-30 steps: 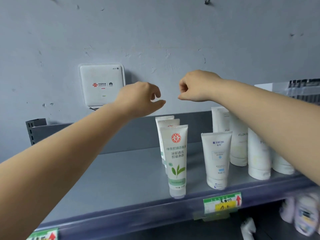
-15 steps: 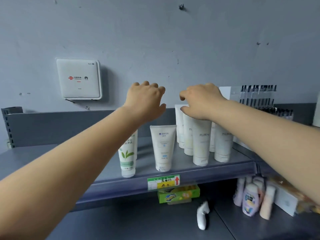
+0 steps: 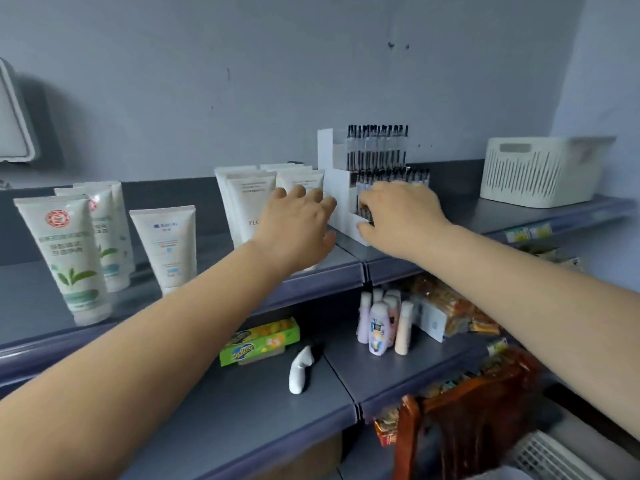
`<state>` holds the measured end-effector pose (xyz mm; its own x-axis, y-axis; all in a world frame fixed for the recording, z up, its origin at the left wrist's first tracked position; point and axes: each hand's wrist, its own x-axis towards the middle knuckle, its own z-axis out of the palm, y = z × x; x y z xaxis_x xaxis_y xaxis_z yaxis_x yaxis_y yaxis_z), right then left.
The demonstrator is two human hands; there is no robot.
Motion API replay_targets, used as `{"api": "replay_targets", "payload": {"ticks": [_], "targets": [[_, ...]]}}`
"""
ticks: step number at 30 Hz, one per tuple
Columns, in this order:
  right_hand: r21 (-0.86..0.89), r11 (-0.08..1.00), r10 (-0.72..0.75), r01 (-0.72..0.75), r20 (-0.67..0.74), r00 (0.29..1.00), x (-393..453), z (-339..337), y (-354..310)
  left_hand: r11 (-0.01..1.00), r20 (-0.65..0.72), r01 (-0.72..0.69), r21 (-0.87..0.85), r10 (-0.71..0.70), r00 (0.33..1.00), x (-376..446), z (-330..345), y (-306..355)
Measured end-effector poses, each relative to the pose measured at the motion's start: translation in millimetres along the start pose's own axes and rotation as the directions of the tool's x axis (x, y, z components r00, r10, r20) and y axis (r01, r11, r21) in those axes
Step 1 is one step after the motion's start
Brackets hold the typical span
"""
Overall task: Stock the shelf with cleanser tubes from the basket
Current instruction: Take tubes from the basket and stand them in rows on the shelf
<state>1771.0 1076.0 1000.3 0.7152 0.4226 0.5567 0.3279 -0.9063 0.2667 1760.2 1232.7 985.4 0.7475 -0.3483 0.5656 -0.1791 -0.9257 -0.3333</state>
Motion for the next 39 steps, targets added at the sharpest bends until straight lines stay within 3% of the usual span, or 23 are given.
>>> {"api": "replay_targets", "payload": {"ticks": [11, 18, 24, 32, 35, 39], "targets": [[-0.097, 0.979, 0.194, -0.178, 0.204, 0.959, -77, 62, 73, 0.954, 0.106, -0.26, -0.148, 0.277, 0.955, 24, 63, 109], [-0.145, 0.954, 0.295, -0.261, 0.337, 0.894, -121, 115, 103, 0.894, 0.134, -0.364, -0.262, 0.407, 0.903, 39, 117, 173], [-0.121, 0.923, 0.375, -0.364, 0.483, 0.791, -169, 168, 120, 0.808, 0.182, -0.467, -0.361, 0.552, 0.814, 40, 169, 228], [-0.08, 0.756, 0.503, -0.65, 0.707, 0.498, -259, 248, 141, 0.657, 0.264, -0.468, -0.591, 0.706, 0.658, 7, 255, 307], [-0.104, 0.645, 0.546, -0.757, 0.755, 0.362, -291, 273, 144, 0.579, 0.264, -0.473, -0.663, 0.773, 0.576, -9, 287, 336], [-0.108, 0.412, 0.508, -0.905, 0.852, 0.13, -333, 313, 140, 0.535, 0.336, -0.407, -0.74, 0.819, 0.466, -33, 334, 366]]}}
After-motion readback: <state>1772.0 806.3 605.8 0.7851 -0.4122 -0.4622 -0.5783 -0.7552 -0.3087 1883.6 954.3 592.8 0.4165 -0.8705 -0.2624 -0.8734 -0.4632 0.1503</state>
